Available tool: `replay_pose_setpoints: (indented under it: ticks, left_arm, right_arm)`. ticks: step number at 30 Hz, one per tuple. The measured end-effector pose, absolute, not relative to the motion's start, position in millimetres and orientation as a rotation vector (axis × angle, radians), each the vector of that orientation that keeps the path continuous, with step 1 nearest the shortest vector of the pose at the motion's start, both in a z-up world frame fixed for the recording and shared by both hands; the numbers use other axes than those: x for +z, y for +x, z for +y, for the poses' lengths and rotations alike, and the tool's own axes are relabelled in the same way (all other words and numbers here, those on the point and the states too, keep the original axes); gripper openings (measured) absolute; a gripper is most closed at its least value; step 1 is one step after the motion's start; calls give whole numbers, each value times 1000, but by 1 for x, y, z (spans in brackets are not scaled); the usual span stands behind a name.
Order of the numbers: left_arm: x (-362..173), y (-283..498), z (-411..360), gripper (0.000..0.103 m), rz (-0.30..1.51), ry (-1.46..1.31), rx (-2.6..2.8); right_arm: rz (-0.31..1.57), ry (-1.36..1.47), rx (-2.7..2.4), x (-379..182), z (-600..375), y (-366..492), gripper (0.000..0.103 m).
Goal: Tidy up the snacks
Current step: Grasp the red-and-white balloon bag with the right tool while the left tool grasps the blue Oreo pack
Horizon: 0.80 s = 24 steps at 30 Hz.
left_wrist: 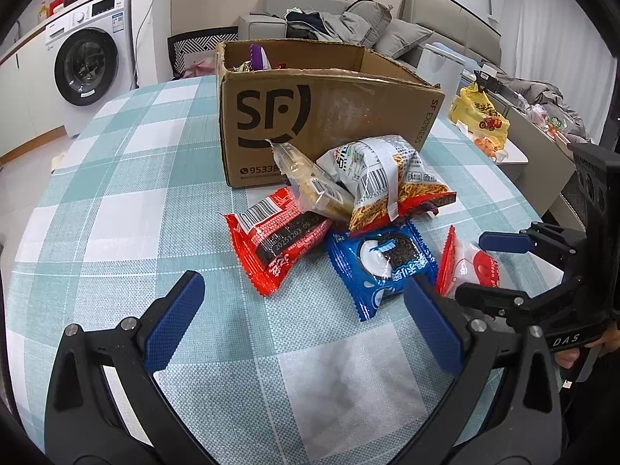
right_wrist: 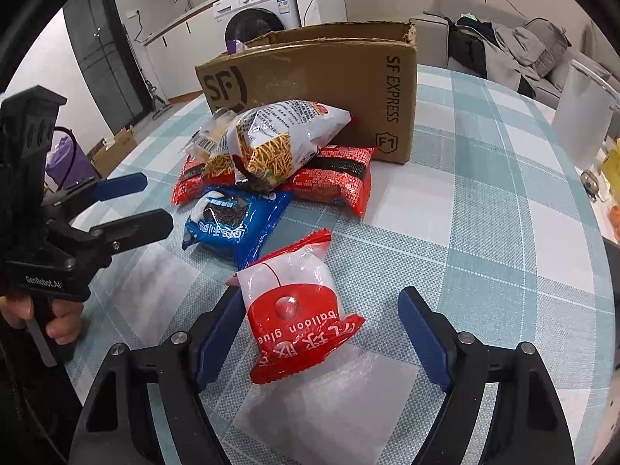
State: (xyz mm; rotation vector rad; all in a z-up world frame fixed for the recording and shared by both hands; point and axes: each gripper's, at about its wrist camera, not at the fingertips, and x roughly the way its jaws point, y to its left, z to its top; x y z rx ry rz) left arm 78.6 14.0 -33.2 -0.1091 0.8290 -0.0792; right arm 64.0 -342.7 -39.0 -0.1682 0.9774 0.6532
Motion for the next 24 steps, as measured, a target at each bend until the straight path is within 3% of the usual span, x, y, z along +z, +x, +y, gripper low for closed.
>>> replay_pose_setpoints:
  ticks: [3,5,11,24]
  left_arm:
    - [-34,78,13,102,831,-106,-79]
    - [-35,78,12,102,832,-104,-82]
    - [-36,79,10,102,833,-104,-84]
    - [-42,84,-7,102,859,-99,-82]
  right_arm:
    - [970,-156,659,-37,-343,64,72]
    - [970,-141,669,-37,-344,64,60]
    - [948,-93,680,-33,-348,65,48]
    - [879,23,624,-13,-369,70,47]
